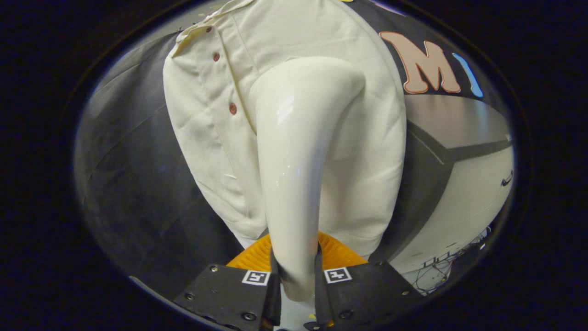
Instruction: Iron the clothes twice with a garment steamer, once on the left side and once on the right side.
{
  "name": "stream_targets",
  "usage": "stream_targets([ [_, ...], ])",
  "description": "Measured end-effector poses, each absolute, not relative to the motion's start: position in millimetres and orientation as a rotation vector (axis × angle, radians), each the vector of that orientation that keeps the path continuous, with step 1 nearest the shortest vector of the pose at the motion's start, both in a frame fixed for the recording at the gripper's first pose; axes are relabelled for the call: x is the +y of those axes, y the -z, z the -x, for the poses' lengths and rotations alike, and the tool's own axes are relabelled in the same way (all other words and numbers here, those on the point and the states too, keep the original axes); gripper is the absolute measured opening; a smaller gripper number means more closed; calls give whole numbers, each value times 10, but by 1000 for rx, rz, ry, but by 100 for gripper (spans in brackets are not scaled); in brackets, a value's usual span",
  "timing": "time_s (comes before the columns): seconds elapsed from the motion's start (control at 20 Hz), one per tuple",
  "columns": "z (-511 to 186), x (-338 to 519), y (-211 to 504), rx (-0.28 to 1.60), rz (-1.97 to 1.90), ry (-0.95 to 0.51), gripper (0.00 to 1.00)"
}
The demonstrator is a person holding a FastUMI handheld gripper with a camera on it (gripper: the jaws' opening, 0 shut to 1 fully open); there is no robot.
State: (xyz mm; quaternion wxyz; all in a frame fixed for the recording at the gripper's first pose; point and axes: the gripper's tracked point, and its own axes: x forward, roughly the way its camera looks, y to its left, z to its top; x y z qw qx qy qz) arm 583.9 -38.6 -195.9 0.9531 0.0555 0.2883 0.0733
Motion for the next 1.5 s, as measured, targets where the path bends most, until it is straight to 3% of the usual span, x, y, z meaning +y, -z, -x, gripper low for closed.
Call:
stream_targets([
  [0.8,-5239,-636,2304,670,-191,-99,29],
  [1.5,-3496,-107,787,357,-96,100,29],
])
